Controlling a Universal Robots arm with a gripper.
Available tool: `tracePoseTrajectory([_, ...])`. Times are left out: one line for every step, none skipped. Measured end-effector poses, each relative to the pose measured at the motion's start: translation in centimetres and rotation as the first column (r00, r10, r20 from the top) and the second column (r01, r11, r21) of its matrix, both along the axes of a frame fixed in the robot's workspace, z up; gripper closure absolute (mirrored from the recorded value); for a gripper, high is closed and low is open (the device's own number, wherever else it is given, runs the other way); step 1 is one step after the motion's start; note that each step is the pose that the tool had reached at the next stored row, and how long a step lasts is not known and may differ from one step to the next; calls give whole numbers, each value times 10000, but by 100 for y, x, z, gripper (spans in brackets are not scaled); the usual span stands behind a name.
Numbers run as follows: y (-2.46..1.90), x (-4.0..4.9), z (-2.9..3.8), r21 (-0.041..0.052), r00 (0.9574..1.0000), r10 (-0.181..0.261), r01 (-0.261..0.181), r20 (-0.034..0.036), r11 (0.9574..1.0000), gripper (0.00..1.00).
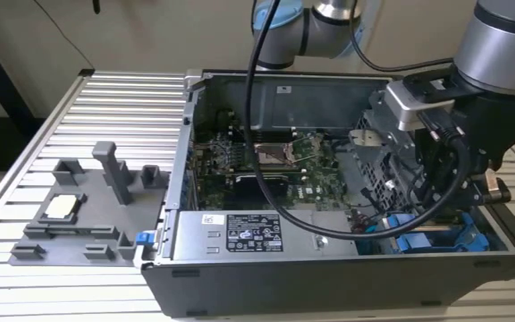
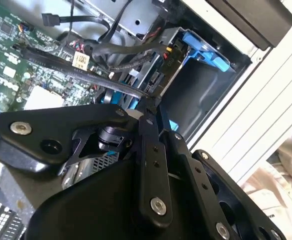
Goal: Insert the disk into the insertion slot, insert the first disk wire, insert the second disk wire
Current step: 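Insert the second disk wire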
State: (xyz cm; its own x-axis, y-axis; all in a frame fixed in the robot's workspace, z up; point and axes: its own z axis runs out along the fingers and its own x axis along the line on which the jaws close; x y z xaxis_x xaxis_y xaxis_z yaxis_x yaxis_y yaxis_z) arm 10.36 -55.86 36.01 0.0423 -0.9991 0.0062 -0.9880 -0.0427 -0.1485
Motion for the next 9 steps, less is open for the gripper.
tracePoseTrajectory([-1,1,-3,133,10000,-1,1,0,9999,84])
tracePoseTrajectory([-6,3,-6,226,10000,-1,1,0,9997,84])
tracePoseTrajectory([-15,10,-9,257,10000,-1,1,-1,9997,84])
tracePoseTrajectory([-26,18,-10,259,10000,-3,3,-18,9997,84])
tracePoseTrajectory([-35,29,-11,260,10000,-3,5,-60,9997,84])
tracePoseTrajectory([-46,44,-12,260,9999,-3,6,-128,9997,84])
tracePoseTrajectory([-53,58,-13,261,9998,-3,8,-187,9997,84])
tracePoseTrajectory([-60,78,-14,263,9997,-3,9,-248,9997,84])
tracePoseTrajectory([-66,96,-15,266,9996,-3,10,-295,9996,84])
